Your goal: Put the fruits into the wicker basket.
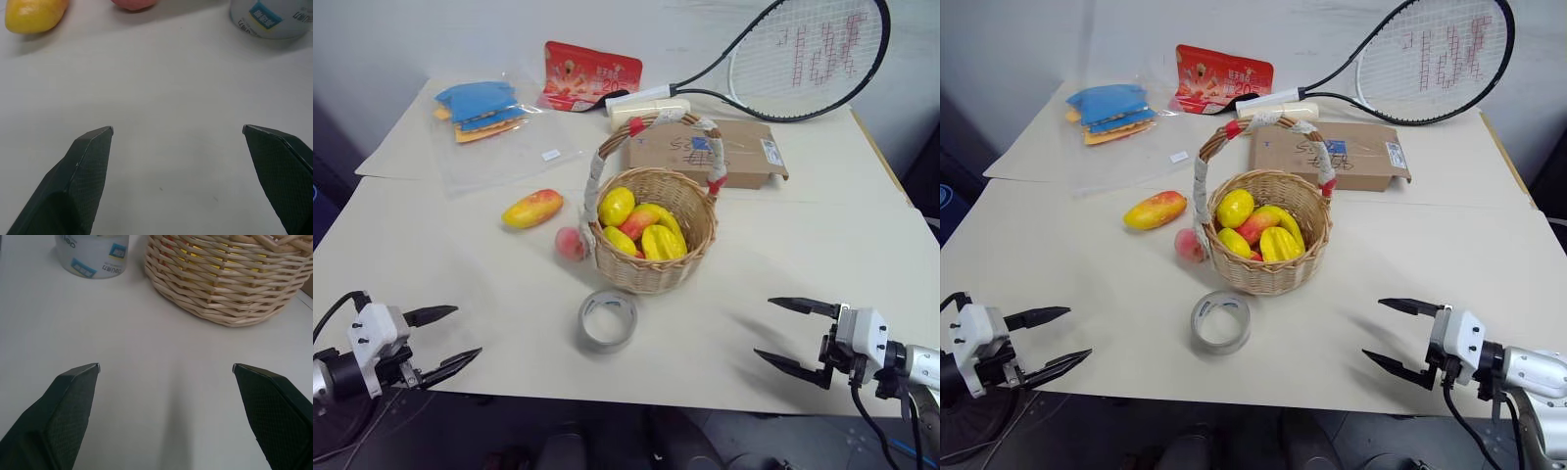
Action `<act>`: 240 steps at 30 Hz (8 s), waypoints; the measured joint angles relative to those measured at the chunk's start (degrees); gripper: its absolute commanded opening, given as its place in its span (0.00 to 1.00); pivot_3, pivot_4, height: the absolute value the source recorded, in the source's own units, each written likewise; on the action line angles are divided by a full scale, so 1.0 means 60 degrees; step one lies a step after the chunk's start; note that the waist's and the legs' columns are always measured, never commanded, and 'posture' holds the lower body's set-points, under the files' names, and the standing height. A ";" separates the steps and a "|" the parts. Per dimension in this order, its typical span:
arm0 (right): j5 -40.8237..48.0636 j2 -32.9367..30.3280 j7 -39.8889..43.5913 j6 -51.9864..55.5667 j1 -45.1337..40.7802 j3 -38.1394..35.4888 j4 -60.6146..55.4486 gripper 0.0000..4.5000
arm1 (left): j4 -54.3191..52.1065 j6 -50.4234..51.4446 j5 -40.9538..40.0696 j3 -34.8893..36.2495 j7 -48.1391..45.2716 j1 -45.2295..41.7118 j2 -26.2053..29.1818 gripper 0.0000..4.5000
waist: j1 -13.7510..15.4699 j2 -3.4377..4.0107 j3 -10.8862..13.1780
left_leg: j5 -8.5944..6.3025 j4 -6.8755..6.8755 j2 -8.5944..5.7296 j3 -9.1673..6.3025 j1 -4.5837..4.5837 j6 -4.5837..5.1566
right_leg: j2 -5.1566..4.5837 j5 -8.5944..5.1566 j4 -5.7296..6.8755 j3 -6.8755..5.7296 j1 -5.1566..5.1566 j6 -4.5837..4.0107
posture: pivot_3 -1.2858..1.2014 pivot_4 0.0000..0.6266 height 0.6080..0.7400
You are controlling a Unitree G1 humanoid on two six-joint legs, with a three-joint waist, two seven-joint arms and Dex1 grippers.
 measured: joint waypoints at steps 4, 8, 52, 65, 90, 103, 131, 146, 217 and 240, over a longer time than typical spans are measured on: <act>0.0637 -0.0018 0.0195 0.0485 0.0006 -0.0014 -0.0924 1.00 | -0.0791 0.1433 -0.0923 -0.0316 -0.0521 -0.1231 0.1249 0.99 | 0.0056 -0.0011 -0.0005 | 0.0003 0.0014 0.0001 -0.0016 0.0002 -0.0004 | 0.0000 0.0000 0.0017 -0.0014 0.0007 -0.0001 | 0.52 0.24 1.00; 0.1177 0.0631 -0.0012 0.0561 -0.0643 0.0382 -0.2219 1.00 | -0.1767 0.2181 -0.1146 -0.2147 -0.1426 -0.3923 0.2691 0.99 | 0.0101 0.0024 0.0006 | 0.0010 0.0007 -0.0012 -0.0017 -0.0002 -0.0015 | 0.0001 0.0000 0.0014 -0.0023 0.0002 0.0000 | 0.52 0.24 1.00; 0.2136 0.2645 -0.0596 0.0621 -0.2235 0.1770 -0.2383 1.00 | 0.2430 0.3457 0.0552 0.1445 0.2291 -0.2292 0.0100 0.04 | 0.0115 0.0002 0.0001 | -0.0004 0.0128 0.0020 -0.0094 -0.0037 -0.0024 | -0.0024 -0.0016 0.0066 -0.0157 -0.0001 -0.0020 | 0.52 0.24 1.00; 0.1351 0.2757 -0.2006 0.1221 -0.2985 0.1811 -0.2049 1.00 | 0.4364 0.2537 0.0399 0.1561 0.1738 -0.2930 0.0841 0.65 | 0.0199 -0.0005 -0.0004 | -0.0006 0.0080 -0.0021 -0.0084 -0.0039 -0.0023 | -0.0239 -0.0021 0.0074 -0.0520 -0.0046 -0.0037 | 0.52 0.24 1.00; 0.1603 0.2209 -0.5658 0.4165 -0.3955 0.0934 -0.3852 1.00 | 1.2332 -0.0957 0.3896 -0.5104 0.0532 -1.3812 -0.1824 0.99 | 0.0276 -0.0033 -0.0022 | 0.0038 0.0200 -0.0199 -0.0002 -0.0354 -0.0011 | -0.0466 -0.0007 0.0317 -0.0823 -0.0498 -0.0017 | 0.52 0.24 1.00; 0.3743 0.0617 -0.4866 0.5559 -0.3529 -0.0453 -0.4768 1.00 | 1.4201 -0.1480 0.5189 -0.5452 0.2238 -1.4561 -0.2867 0.87 | 0.0503 -0.0037 -0.0020 | 0.0025 0.0304 -0.0240 0.0001 -0.0348 0.0044 | -0.0502 0.0008 0.0346 -0.0800 -0.0473 -0.0001 | 0.52 0.24 1.00; 0.2765 0.0739 -0.3332 0.4336 -0.2024 -0.1134 -0.3385 1.00 | 0.1264 0.3128 0.1063 -0.5389 -0.3023 -0.9612 -0.0597 0.56 | 0.0648 -0.0027 -0.0020 | 0.0029 0.0321 -0.0268 -0.0071 -0.0329 0.0077 | -0.0552 0.0012 0.0303 -0.0805 -0.0382 0.0008 | 0.52 0.24 1.00; 0.2470 0.1134 -0.3329 0.4082 -0.0992 -0.1510 -0.3481 1.00 | 0.0902 0.4293 0.2610 -0.7216 0.3186 -1.1025 -0.5370 0.92 | 0.0699 -0.0026 -0.0020 | 0.0001 0.0288 -0.0288 -0.0048 -0.0192 0.0133 | -0.0481 0.0029 0.0302 -0.0690 -0.0302 0.0038 | 0.52 0.24 1.00; 0.1128 0.2180 -0.3460 0.2282 -0.0974 0.0484 -0.4181 1.00 | 0.8523 -0.1591 0.3276 -0.6040 -0.3949 -1.1614 -0.1550 0.54 | 0.0448 -0.0017 -0.0018 | 0.0066 0.0168 -0.0389 -0.0240 -0.0172 0.0122 | -0.0623 0.0031 0.0202 -0.0895 -0.0210 0.0043 | 0.52 0.24 1.00; 0.0911 0.2022 -0.2465 0.1368 -0.1870 -0.0371 -0.1298 1.00 | 0.0494 0.3180 0.1202 -0.6790 -0.0940 -1.0552 -0.2591 0.54 | 0.0699 -0.0007 -0.0016 | 0.0082 0.0170 -0.0434 -0.0250 -0.0153 0.0146 | -0.0630 0.0050 0.0128 -0.0864 -0.0165 0.0079 | 0.52 0.24 1.00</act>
